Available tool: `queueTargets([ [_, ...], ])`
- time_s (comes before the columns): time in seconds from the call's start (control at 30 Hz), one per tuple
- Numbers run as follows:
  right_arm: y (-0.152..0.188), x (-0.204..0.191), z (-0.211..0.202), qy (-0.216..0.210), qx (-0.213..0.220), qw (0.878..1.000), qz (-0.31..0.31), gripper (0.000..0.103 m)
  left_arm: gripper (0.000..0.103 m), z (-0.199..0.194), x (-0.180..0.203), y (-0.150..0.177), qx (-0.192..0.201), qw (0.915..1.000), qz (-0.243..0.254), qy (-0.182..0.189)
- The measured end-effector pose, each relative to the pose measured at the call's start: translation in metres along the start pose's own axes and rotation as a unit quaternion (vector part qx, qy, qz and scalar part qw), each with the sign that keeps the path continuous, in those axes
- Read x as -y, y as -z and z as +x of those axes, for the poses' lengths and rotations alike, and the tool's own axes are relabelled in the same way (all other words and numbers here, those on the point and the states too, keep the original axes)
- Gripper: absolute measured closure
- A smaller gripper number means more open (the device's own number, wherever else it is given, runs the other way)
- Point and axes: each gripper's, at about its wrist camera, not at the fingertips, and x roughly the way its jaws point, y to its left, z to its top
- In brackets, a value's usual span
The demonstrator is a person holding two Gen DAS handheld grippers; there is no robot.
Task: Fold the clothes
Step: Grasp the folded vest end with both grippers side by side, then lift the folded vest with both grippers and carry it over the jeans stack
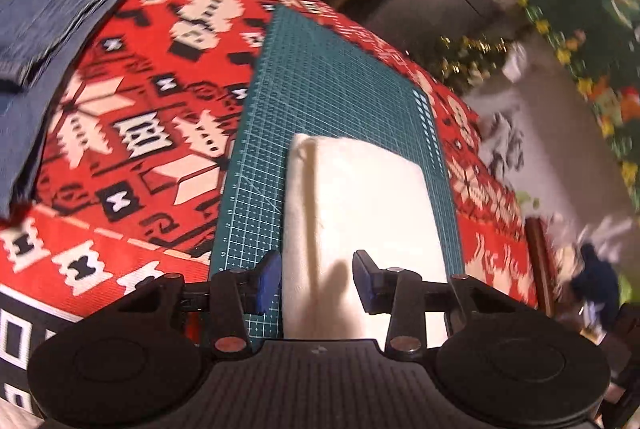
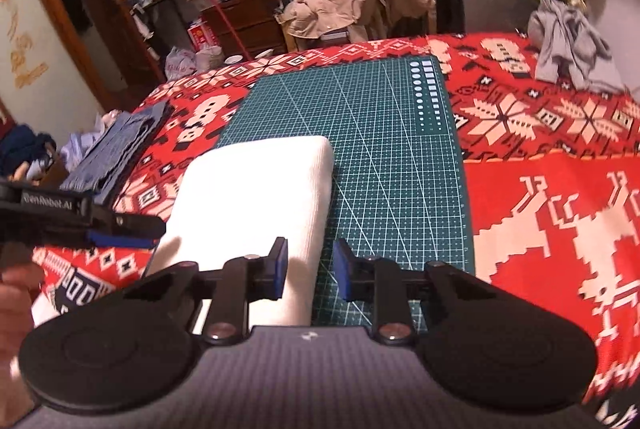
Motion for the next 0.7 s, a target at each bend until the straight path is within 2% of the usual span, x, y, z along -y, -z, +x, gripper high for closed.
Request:
queueTargets([
  [0.2,-0.003,0.007,0.014,-0.005,-0.009,0.999,0.038,0.075,0.052,0.008,-0.003,0.001,-0.010,0.9999,-0.009,-0.003],
  [0.37,-0.003,0.009,0.024,-0.011,-0.012,0.998,0.058,0.074,0.055,0.019,-0.006,0.005,-0.031,0.9992,-0.022,0.015],
  [0.57,-0.002,0.012,0.031,-0.037,-0.028,0.995,0.093,0.073,0.060,0.021,-0.012,0.009,-0.024,0.9986,-0.039,0.028],
  [0.7,-0.001,0.014,0.040,-0.040,-0.036,0.993,0.105,0.068,0.064,0.021,-0.015,0.010,-0.020,0.9983,-0.043,0.033],
])
